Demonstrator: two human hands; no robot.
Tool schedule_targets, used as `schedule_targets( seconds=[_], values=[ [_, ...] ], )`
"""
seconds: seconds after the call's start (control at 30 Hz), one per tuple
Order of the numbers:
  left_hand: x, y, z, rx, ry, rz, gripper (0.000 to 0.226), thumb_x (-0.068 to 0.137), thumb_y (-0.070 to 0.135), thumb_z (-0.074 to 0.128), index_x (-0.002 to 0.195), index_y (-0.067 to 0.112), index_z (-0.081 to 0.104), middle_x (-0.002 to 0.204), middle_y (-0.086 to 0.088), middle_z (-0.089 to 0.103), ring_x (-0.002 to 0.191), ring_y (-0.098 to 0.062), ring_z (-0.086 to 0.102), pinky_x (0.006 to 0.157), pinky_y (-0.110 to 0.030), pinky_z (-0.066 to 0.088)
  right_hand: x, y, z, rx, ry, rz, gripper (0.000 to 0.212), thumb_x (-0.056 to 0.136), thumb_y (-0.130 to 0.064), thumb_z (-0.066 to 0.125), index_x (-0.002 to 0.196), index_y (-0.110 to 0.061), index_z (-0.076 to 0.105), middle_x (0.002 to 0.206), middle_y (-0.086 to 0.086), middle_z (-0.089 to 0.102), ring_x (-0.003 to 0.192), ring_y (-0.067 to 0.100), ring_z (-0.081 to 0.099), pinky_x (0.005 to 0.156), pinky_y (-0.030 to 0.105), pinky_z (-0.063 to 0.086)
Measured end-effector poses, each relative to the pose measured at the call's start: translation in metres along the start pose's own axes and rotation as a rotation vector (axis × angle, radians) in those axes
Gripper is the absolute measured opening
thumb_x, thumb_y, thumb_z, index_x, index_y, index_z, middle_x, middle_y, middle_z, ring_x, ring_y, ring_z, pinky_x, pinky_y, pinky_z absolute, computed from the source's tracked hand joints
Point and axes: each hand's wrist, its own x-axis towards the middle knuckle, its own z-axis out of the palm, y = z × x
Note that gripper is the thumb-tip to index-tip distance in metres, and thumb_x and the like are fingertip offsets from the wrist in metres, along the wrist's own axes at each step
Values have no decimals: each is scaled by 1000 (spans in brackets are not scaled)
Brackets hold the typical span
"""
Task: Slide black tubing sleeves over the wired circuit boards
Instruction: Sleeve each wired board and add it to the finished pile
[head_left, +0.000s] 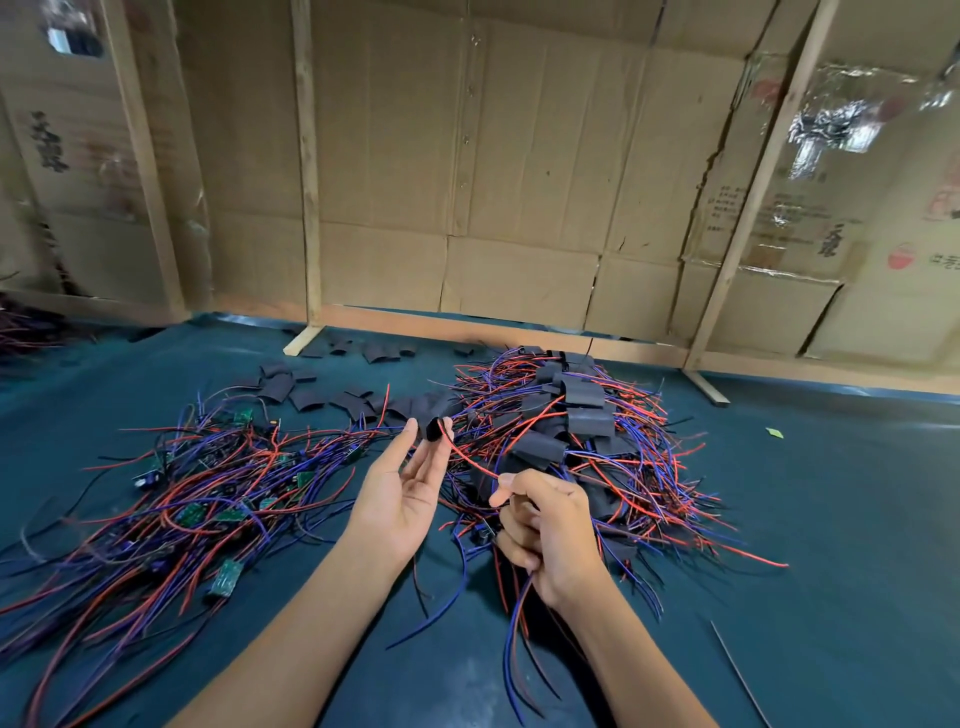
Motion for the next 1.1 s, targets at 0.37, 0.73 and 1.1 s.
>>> schedule_targets(
  seconds=[0.37,0.73,1.1],
  values=[
    [-2,1,1,-4,-44,-18,34,71,4,77,102,-3,65,99,-26,72,96,-34,73,73,-37,63,1,1,0,-30,19,37,16,61,-20,67,66,-5,65,55,-1,16,43,14,8,43,16,17],
    [-2,1,0,114,-82,-16,22,73,10,77,93,1,72,100,-22,74,95,-30,74,71,-35,62,0,-2,1,-53,18,82,17,73,-22,73,71,-5,69,55,-1,16,41,14,10,40,16,18],
    [-3,-13,-4,533,-297,70,47,78,9,74,123,6,60,111,-23,72,105,-38,70,86,-41,60,-1,-9,6,168,-26,255,9,89,-17,40,86,-15,48,59,0,32,42,10,16,39,13,17]
  ],
)
